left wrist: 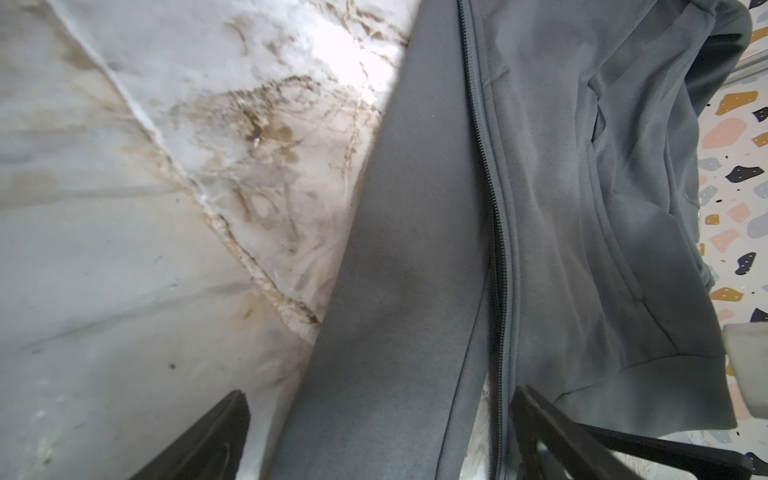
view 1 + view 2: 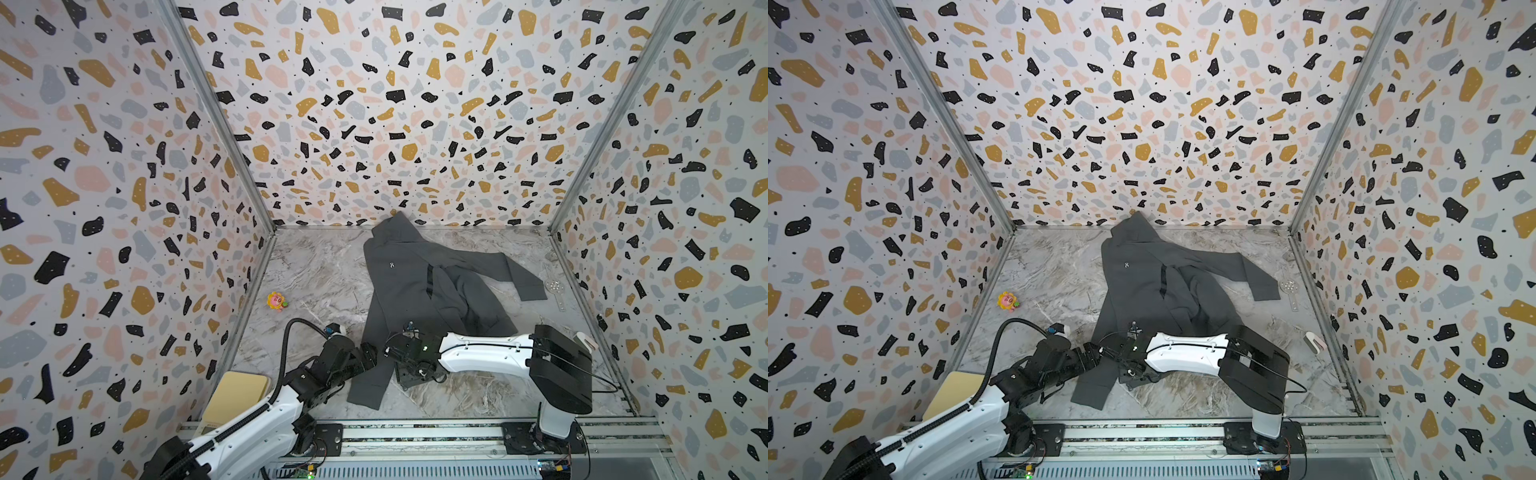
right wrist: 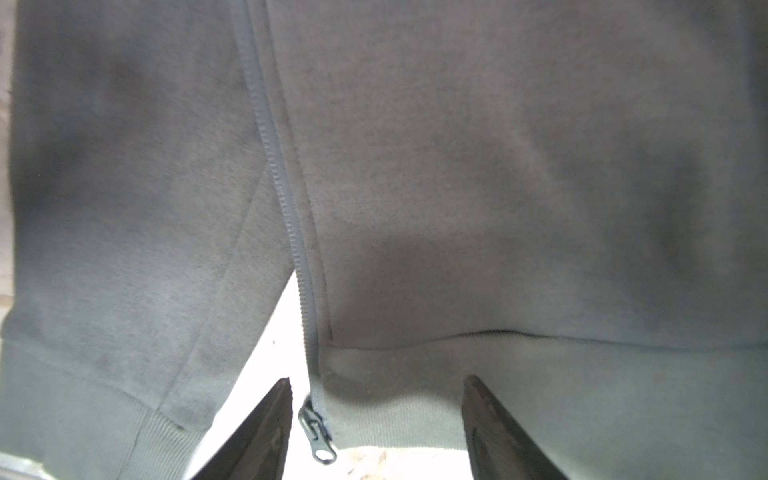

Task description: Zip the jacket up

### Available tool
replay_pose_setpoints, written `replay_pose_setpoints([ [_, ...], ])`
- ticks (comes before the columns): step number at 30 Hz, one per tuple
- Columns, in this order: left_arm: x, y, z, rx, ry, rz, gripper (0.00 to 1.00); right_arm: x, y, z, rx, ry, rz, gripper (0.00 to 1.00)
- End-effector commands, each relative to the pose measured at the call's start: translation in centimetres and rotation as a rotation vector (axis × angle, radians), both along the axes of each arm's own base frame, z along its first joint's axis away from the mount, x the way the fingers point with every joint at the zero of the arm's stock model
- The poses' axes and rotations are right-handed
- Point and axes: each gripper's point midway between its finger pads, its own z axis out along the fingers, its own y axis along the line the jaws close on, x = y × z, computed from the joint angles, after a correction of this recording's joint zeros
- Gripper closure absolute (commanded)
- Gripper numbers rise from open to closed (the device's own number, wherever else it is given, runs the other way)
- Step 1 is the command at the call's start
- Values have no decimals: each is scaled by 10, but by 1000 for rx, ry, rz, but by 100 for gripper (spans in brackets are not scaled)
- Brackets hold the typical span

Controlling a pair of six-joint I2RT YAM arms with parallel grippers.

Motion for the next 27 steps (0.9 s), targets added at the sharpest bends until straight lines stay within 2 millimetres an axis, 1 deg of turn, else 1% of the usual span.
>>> replay_pose_setpoints([
  [1,1,-1,2,2,-13,-21,0,-5,-6,-7,-36,25,7,35],
  [3,0,-1,3,-2,-15,-21,0,-7,-9,-10,-43,29,2,35],
  [8,0,0,5,-5,-28,-15,0,-10,-12,-8,-24,34,1,38],
  [12,0,0,1,-16,-21,-10,0,-13,-19,-16,-51,47,0,38],
  [15,-1,-2,-1,-17,-9,-15,1,-14,-21,-20,-64,57,6,39],
  [18,-1,-2,-1,-10,-4,-18,0,-13,-17,-12,-56,50,18,39],
  [22,-2,-1,-1,-15,-4,-12,0,-10,-14,5,-32,29,28,38],
  [25,-1,-1,-1,-17,-4,-8,0,-9,-16,14,-24,17,22,38],
  [27,-1,-1,-1,-16,-4,-6,0,-9,-19,17,-34,16,22,38],
])
